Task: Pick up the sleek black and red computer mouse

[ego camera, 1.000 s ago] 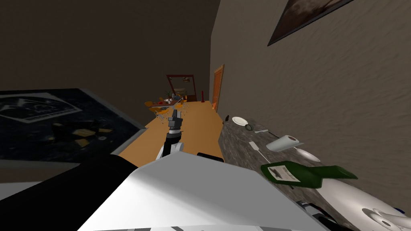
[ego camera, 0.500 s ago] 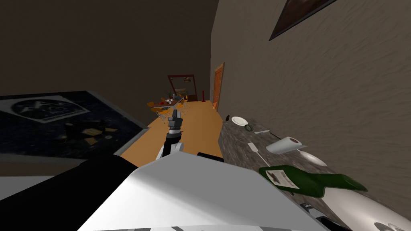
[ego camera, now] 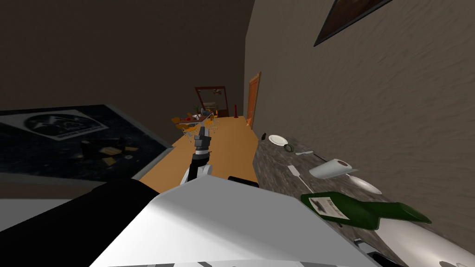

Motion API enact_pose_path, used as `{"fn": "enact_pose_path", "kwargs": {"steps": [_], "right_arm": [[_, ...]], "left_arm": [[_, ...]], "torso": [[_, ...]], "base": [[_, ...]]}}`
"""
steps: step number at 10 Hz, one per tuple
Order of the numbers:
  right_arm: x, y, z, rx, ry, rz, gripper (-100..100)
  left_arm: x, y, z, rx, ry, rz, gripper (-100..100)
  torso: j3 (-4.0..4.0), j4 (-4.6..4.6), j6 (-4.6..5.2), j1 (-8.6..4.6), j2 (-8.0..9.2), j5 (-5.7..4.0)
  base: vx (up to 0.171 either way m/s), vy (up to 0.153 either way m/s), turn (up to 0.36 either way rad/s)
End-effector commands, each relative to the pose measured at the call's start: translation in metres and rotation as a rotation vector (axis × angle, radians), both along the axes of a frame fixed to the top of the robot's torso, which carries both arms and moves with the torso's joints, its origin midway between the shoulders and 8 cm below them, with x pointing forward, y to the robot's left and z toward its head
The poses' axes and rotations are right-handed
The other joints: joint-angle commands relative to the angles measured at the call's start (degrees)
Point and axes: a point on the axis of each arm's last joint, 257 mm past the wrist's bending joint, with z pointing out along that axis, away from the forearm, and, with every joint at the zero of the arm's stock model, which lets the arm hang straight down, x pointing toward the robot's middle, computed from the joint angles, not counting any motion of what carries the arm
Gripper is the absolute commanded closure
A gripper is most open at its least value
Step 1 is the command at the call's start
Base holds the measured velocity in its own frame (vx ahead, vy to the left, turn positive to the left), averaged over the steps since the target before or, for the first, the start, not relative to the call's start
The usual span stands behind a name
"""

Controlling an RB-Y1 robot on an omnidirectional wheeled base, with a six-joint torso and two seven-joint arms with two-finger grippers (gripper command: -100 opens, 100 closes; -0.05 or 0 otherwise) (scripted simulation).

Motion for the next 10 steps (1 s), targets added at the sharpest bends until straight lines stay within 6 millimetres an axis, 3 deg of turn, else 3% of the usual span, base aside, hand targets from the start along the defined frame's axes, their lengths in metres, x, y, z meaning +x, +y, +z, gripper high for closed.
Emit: {"fn": "enact_pose_path", "kwargs": {"steps": [1, 3, 4, 5, 9, 10], "right_arm": [[0.0, 0.0, 0.0, 0.0, 0.0, 0.0, 100], [0.0, 0.0, 0.0, 0.0, 0.0, 0.0, 100], [0.0, 0.0, 0.0, 0.0, 0.0, 0.0, 0], [0.002, 0.006, 0.005, 0.001, 0.004, 0.005, 100], [0.006, 0.015, 0.012, 0.006, 0.007, 0.014, 100], [0.006, 0.016, 0.013, 0.005, 0.007, 0.013, 0]], "left_arm": [[0.0, 0.0, 0.0, 0.0, 0.0, 0.0, 0], [0.0, 0.0, 0.0, 0.0, 0.0, 0.0, 0], [0.0, 0.0, 0.0, 0.0, 0.0, 0.0, 0], [0.0, 0.0, 0.0, 0.0, 0.0, 0.0, 0], [0.0, 0.0, 0.0, 0.0, 0.0, 0.0, 0], [0.0, 0.0, 0.0, 0.0, 0.0, 0.0, 0]], "torso": [[0.0, 0.0, 0.0, 0.0, 0.0, 0.0], [0.0, 0.0, 0.0, -0.01, 0.0, 0.0], [0.0, 0.0, -0.01, -0.01, 0.0, 0.0], [0.0, 0.0, -0.01, 0.0, 0.0, 0.0], [-0.03, -0.01, -0.01, 0.0, -0.06, 0.02], [-0.02, -0.01, 0.0, 0.01, -0.04, 0.02]], "base": [[0.0, 0.0, 0.0], [0.0, 0.0, 0.0], [0.0, 0.0, 0.0], [0.012, -0.014, -0.069], [0.012, -0.017, -0.034], [0.0, 0.0, 0.0]]}}
